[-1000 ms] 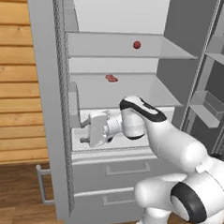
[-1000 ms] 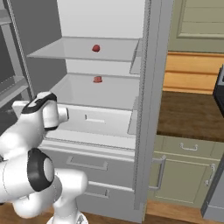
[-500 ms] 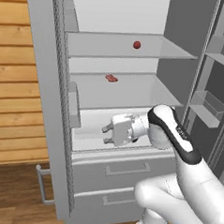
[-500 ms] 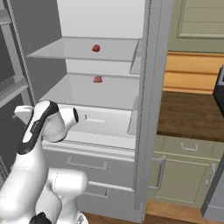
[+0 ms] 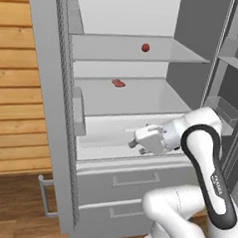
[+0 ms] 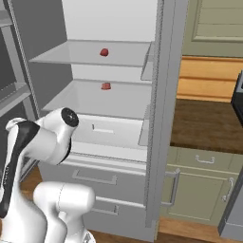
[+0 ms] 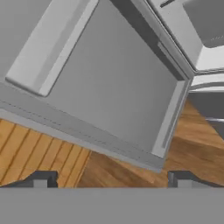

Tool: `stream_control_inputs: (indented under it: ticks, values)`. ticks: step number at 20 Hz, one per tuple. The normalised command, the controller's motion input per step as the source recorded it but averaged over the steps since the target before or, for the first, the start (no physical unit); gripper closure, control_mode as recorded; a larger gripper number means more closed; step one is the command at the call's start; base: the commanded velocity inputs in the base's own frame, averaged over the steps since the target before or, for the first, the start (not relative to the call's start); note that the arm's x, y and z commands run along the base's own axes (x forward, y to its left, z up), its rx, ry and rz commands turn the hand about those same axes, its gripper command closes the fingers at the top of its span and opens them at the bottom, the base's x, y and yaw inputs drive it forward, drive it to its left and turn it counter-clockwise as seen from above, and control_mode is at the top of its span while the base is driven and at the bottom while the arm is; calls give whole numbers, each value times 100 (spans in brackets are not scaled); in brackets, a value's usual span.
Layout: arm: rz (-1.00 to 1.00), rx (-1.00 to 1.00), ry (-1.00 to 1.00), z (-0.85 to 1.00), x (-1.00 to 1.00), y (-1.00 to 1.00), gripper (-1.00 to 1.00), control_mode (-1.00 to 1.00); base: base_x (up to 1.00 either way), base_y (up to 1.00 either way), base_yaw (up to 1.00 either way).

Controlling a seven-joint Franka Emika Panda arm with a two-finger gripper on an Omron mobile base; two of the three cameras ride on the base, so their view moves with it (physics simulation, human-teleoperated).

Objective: Take the strawberry from the fridge and place it on top of the pancake, located on the dining counter.

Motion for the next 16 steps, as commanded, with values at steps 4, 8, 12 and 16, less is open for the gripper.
stream_control_inputs:
  ticks: [4, 8, 12, 16]
  values:
    - [-15, -51, -17, 34, -44, -55, -100, -100, 0, 0, 0]
    - [-17, -50, -14, 26, -39, -55, -100, -100, 0, 0, 0]
    - [-21, -46, -10, 16, -26, -54, -100, -100, 0, 0, 0]
    - [-25, -24, 0, 0, 0, -55, -100, -100, 0, 0, 0]
